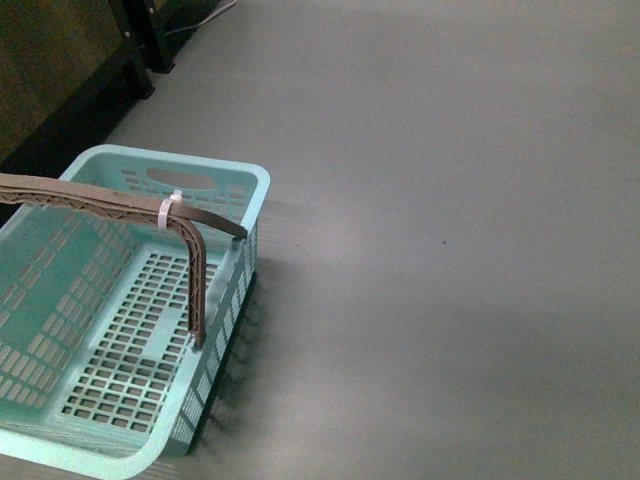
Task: Pick mango and avocado into basket
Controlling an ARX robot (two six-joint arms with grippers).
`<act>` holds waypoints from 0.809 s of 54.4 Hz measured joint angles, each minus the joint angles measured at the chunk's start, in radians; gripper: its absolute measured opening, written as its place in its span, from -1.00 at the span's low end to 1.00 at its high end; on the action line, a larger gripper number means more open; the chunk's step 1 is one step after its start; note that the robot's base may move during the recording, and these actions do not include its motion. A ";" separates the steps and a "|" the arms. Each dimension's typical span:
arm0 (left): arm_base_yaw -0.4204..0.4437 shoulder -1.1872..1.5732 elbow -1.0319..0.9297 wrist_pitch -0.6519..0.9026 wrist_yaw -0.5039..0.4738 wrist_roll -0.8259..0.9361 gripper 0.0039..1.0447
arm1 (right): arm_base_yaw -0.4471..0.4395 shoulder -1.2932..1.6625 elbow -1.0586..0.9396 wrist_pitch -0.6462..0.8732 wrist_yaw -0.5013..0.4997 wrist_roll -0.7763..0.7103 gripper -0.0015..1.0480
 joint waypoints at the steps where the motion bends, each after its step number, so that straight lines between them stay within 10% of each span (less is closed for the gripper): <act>1: 0.000 0.000 0.000 0.000 0.000 0.000 0.84 | 0.000 0.000 0.000 0.000 0.000 0.000 0.83; 28: 0.000 0.001 0.000 -0.002 0.003 -0.006 0.84 | 0.000 0.000 0.000 0.000 0.000 0.000 0.83; 34: 0.029 0.168 0.117 -0.277 0.148 -0.321 0.84 | 0.000 0.000 0.000 0.000 0.001 0.000 0.83; 44: 0.085 0.353 0.182 -0.186 0.241 -0.753 0.84 | 0.000 0.000 0.000 0.000 0.002 0.000 0.83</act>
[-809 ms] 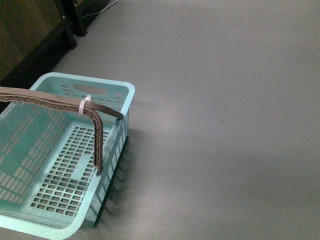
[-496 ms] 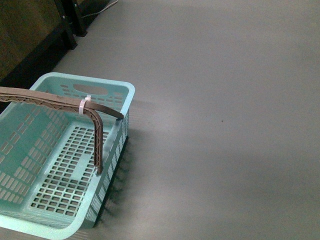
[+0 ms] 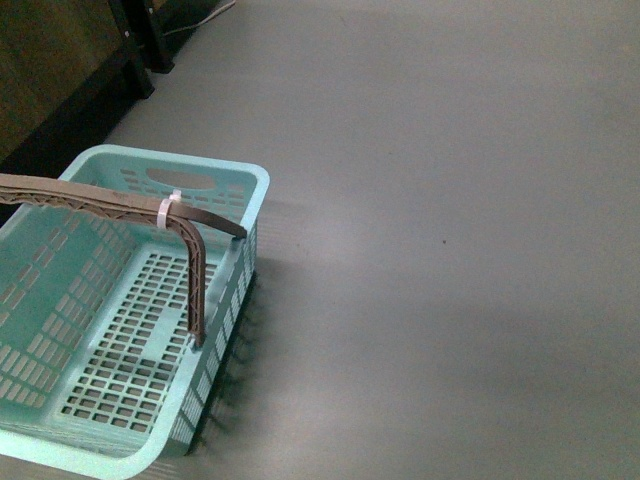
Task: Pick mango and avocado into basket
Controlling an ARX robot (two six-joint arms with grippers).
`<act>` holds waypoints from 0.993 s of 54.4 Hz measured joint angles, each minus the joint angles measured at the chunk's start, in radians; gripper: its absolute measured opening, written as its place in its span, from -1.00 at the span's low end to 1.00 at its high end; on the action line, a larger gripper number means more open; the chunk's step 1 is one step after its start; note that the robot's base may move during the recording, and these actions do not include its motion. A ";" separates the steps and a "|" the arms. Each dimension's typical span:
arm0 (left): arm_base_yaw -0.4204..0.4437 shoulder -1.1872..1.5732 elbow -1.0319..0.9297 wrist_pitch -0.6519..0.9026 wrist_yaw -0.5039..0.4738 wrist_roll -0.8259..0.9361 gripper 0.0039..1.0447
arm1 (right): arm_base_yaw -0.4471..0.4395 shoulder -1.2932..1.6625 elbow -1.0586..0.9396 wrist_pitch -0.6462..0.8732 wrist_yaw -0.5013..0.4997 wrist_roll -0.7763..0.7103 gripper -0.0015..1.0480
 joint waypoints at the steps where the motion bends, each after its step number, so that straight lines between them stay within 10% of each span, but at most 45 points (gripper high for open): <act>1: 0.010 0.028 0.010 0.030 0.013 -0.054 0.84 | 0.000 0.000 0.000 0.000 0.000 0.000 0.83; 30: -0.029 1.297 0.176 0.942 -0.092 -0.579 0.84 | 0.000 0.000 0.000 0.000 0.000 0.000 0.83; 54: -0.089 1.757 0.546 0.960 -0.114 -0.606 0.84 | 0.000 0.000 0.000 0.000 0.000 0.000 0.83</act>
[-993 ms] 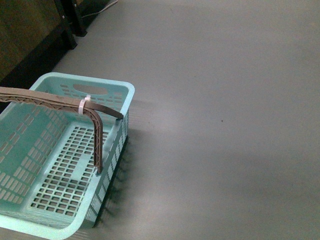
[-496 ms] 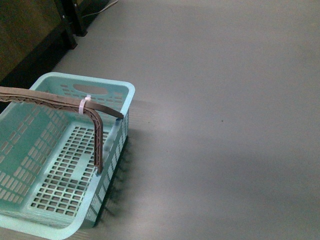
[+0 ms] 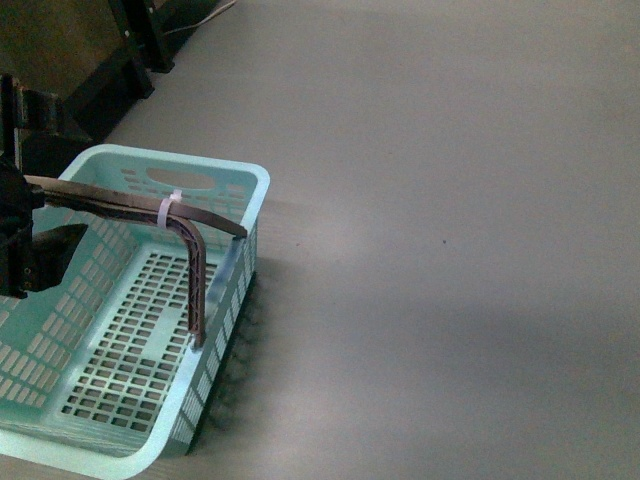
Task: Pick mango and avocado into basket
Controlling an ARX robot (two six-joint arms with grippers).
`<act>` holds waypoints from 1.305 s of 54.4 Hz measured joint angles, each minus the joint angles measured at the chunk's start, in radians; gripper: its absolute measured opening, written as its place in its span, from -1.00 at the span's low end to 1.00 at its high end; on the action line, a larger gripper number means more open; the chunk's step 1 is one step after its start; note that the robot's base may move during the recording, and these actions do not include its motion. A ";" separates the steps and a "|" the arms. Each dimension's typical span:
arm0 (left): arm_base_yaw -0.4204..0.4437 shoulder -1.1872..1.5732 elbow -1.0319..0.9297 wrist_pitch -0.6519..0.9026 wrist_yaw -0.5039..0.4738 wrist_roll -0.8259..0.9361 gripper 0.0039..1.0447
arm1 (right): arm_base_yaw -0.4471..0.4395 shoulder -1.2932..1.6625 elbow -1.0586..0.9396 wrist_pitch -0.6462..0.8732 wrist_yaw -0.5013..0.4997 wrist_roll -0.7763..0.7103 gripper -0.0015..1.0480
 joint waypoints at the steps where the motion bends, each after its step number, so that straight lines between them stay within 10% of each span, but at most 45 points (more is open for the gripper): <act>1: 0.000 0.008 0.011 -0.003 0.000 0.002 0.84 | 0.000 0.000 0.000 0.000 0.000 0.000 0.83; 10: -0.006 0.073 0.082 -0.033 -0.008 0.026 0.76 | 0.000 0.000 0.000 0.000 0.000 0.000 0.83; 34: -0.020 0.090 0.070 0.002 -0.014 0.032 -0.66 | 0.000 0.000 0.000 0.000 0.000 0.000 0.83; 55: -0.020 -0.217 -0.103 -0.099 -0.051 -0.019 -0.69 | 0.000 0.000 0.000 0.000 0.000 0.000 0.83; 71: -0.031 -0.843 -0.151 -0.504 -0.077 -0.124 -0.69 | 0.000 0.000 0.000 0.000 0.000 0.000 0.83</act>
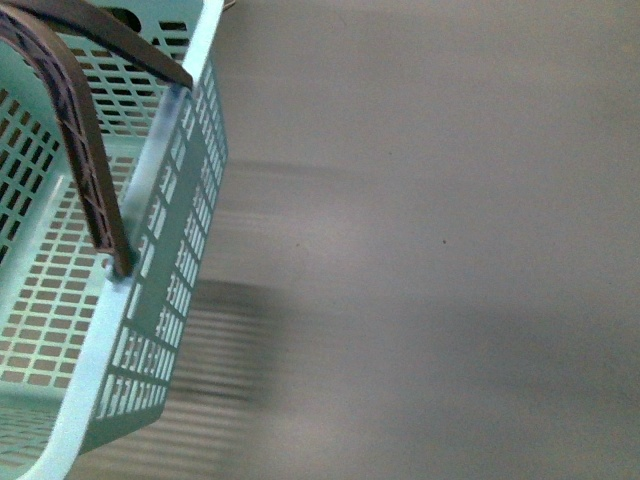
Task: Pick mango and avocado into basket
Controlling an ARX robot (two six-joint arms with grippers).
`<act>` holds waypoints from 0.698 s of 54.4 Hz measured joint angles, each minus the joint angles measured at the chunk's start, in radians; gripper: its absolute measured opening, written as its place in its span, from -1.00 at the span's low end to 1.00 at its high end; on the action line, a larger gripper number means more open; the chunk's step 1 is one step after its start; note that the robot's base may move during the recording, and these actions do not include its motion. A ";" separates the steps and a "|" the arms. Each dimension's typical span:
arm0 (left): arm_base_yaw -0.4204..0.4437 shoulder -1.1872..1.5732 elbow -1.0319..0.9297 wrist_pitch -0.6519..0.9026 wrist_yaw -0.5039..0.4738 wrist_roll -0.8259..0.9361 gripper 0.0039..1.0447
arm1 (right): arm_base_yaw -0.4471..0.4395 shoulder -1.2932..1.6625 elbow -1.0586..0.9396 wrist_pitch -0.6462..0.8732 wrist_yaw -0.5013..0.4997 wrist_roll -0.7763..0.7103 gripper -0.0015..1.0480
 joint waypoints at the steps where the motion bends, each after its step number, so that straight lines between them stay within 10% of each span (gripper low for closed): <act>1: -0.002 -0.017 0.001 -0.016 -0.004 -0.003 -0.69 | 0.000 0.000 0.000 0.000 0.000 0.000 0.83; 17: -0.036 -0.363 0.073 -0.362 -0.035 -0.033 -0.70 | 0.000 0.000 0.000 0.000 0.000 0.000 0.83; 38: -0.039 -0.386 0.087 -0.369 -0.039 -0.039 -0.70 | 0.000 0.000 0.000 0.000 0.000 0.000 0.83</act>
